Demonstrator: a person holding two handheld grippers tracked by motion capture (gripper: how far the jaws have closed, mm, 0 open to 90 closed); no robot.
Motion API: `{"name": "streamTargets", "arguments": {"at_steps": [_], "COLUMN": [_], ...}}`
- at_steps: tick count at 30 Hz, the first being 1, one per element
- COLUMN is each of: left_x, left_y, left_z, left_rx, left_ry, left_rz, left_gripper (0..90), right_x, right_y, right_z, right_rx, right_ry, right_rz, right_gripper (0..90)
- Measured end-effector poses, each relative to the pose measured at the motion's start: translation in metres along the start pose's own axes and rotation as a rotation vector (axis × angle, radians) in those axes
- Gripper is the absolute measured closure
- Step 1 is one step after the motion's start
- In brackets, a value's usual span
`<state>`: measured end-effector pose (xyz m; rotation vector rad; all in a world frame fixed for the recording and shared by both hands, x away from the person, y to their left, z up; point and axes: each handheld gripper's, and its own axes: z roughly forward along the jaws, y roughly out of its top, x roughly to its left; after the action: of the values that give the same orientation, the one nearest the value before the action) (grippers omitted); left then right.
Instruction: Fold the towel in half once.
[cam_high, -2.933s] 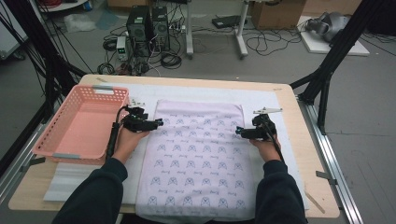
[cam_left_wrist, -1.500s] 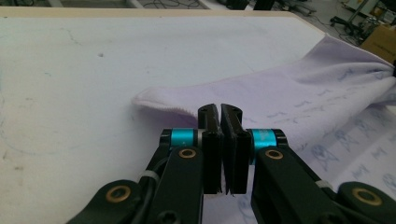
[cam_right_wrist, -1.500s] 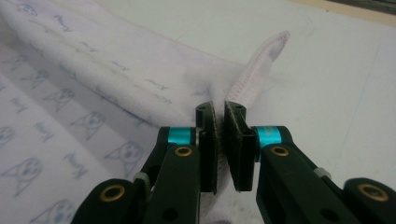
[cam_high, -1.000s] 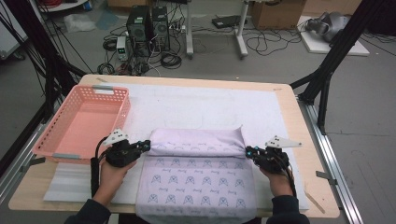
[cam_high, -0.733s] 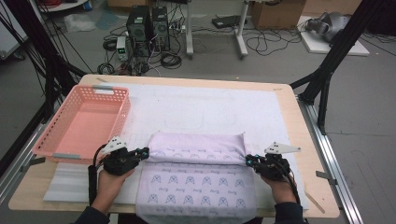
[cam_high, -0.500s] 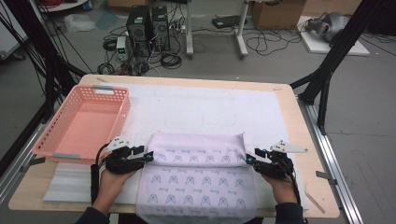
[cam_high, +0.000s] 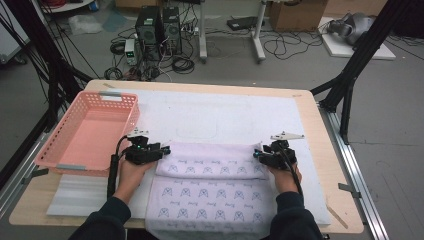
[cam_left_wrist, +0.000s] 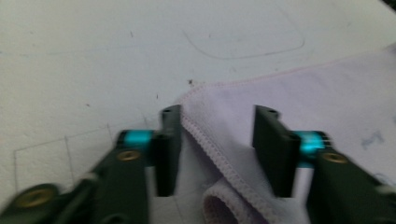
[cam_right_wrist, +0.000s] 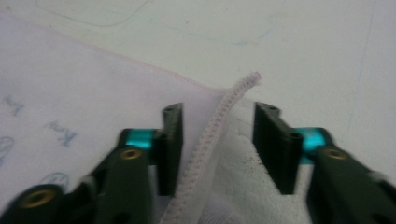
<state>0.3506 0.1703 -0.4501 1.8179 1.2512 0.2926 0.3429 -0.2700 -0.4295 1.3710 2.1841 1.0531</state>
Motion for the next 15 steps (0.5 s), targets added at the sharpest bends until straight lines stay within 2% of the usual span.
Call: {"name": "streamTargets", "arguments": {"at_steps": [1, 2, 3, 5, 7, 8, 12, 15], "left_x": [-0.002, -0.004, -0.006, -0.008, -0.010, -0.011, -0.017, -0.019], "left_y": [-0.001, -0.002, -0.001, 0.000, 0.001, 0.001, -0.006, -0.013], "left_z": [0.000, -0.001, -0.003, -0.012, -0.022, -0.027, -0.045, -0.058], "left_rx": [0.003, -0.007, -0.023, -0.074, -0.108, -0.122, -0.158, -0.171], "left_ry": [0.011, 0.016, 0.008, 0.002, -0.031, -0.044, -0.105, -0.128], "left_rz": [0.041, 0.058, 0.067, 0.071, 0.062, 0.071, 0.072, 0.077], "left_gripper": [78.4, 84.2, 85.3, 85.5, 85.5, 85.4, 85.0, 84.7], "right_x": [0.000, 0.000, 0.000, 0.001, 0.002, 0.002, 0.004, 0.007], "right_y": [0.000, 0.000, -0.001, -0.002, -0.005, -0.006, -0.017, -0.026], "right_z": [-0.001, -0.003, -0.006, -0.013, -0.022, -0.028, -0.047, -0.059], "right_rx": [0.003, 0.001, -0.005, -0.029, -0.063, -0.085, -0.157, -0.180], "right_ry": [0.003, 0.008, 0.012, 0.021, 0.037, 0.043, 0.087, 0.106], "right_rz": [0.003, -0.007, -0.015, -0.044, -0.054, -0.055, -0.056, -0.067], "right_gripper": [78.2, 84.7, 86.2, 86.6, 86.6, 86.6, 86.4, 86.3]}}
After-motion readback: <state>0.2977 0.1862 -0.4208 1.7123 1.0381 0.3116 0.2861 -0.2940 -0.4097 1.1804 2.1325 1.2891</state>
